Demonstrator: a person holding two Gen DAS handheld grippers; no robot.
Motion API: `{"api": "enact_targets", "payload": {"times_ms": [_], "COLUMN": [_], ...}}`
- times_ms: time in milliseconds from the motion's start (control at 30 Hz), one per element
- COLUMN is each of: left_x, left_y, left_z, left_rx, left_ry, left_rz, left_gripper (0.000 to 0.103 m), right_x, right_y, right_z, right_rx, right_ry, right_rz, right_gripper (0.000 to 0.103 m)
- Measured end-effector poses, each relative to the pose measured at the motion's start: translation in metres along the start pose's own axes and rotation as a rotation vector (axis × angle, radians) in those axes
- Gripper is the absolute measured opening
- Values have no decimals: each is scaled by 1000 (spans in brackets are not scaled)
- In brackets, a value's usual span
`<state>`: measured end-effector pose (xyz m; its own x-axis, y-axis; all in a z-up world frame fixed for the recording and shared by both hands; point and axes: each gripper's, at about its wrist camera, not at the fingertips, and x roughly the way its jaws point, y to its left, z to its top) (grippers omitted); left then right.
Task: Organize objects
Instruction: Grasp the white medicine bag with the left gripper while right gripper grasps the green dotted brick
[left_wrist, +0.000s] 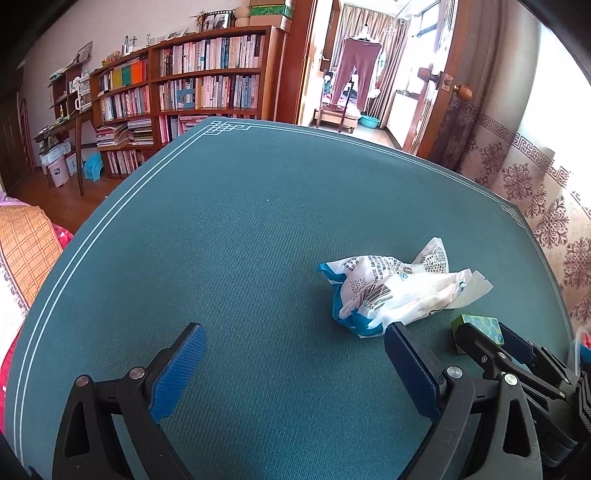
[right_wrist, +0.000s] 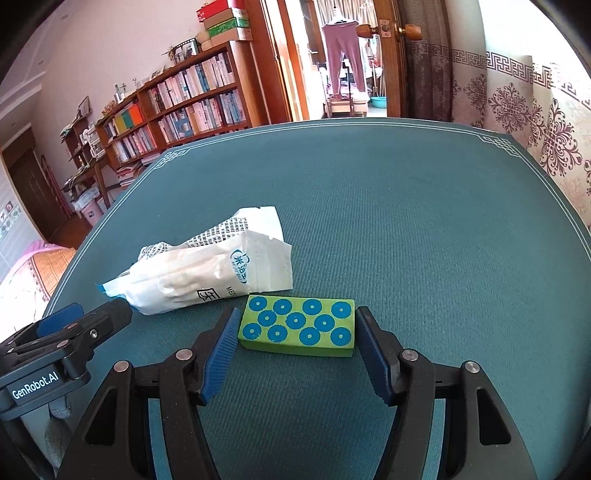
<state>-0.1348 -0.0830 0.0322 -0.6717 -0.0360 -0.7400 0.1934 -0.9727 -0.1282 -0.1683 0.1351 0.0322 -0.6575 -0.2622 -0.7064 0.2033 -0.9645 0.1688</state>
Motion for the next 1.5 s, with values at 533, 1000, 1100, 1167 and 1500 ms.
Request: {"api": "enact_targets", "payload": {"times_ms": [533, 1000, 1100, 1167, 1500], "left_x": [-7, 15, 22, 28, 53], "left_y": [-30, -60, -65, -67, -71], "left_z": [-4, 9, 13, 15, 23], "left_rx": [142, 434, 469, 485, 470], "left_ry": [-19, -32, -21, -14, 58], "left_rz": [-56, -30, -35, -26, -60], "left_gripper": [99, 99, 99, 99, 99], "right_x": [-47, -60, -60, -60, -60], "right_y": [-29, -43, -44, -44, -44], "right_z": [-49, -60, -60, -60, -62], "right_rx": [-3, 32, 36, 39, 45], "right_ry": [1, -6, -6, -7, -9], "right_rz": [33, 82, 85, 88, 92], "right_gripper": [64, 64, 64, 64, 64]}}
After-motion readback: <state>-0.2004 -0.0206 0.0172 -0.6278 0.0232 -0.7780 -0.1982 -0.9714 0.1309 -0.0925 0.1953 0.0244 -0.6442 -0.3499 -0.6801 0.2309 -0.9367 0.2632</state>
